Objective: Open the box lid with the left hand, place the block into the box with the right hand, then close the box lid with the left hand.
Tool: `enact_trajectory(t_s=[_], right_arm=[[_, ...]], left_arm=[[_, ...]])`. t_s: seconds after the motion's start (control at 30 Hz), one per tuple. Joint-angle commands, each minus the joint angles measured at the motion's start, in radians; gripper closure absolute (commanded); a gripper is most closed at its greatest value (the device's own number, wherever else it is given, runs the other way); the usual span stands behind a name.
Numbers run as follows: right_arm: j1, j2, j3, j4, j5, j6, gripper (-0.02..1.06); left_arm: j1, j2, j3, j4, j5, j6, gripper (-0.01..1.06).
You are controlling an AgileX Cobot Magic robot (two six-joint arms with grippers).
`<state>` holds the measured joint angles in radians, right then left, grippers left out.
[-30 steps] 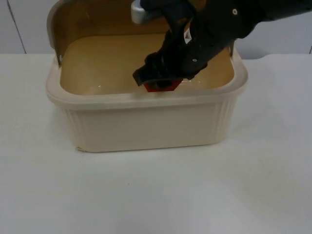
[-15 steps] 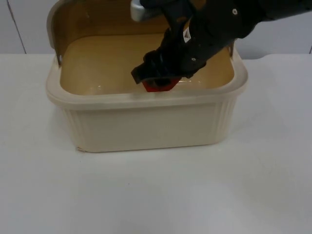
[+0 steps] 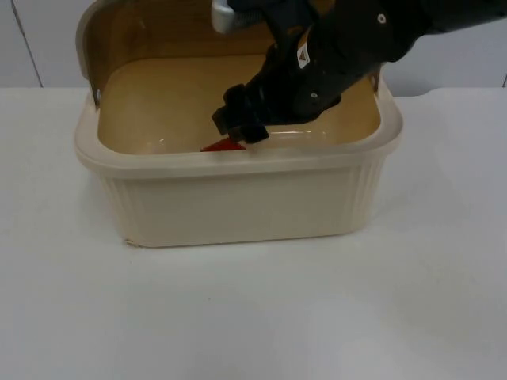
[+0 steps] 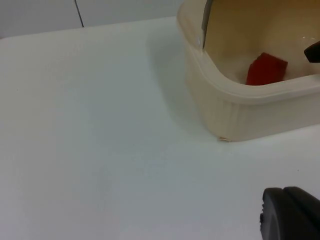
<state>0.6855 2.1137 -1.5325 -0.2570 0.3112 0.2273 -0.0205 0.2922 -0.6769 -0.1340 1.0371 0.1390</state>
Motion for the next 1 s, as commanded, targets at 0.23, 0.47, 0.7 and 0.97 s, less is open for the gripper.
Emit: enact_trajectory(t_s=[0.23,0.47,0.7,0.97], right_arm=[[-0.001,-0.065,-0.007,0.032,0.043,0.0,0.34],[0.028,-0.168,-0.007,0.032,0.192,-0.019,0.34],[0.092,-0.34,-0.005,0.036,0.385,-0.063,0.34],[0.104,-0.497,0.133,0.06,0.384,-0.054,0.34]], left_arm=[[0.002,-0.002,0.005,0.011,-0.003,-0.002,1.05],[0.002,-0.002,0.005,0.011,-0.003,-0.002,1.05],[0.002,-0.002,0.005,0.01,-0.007,-0.002,1.05],[0.002,-0.002,0.005,0.01,-0.007,-0.002,1.05]])
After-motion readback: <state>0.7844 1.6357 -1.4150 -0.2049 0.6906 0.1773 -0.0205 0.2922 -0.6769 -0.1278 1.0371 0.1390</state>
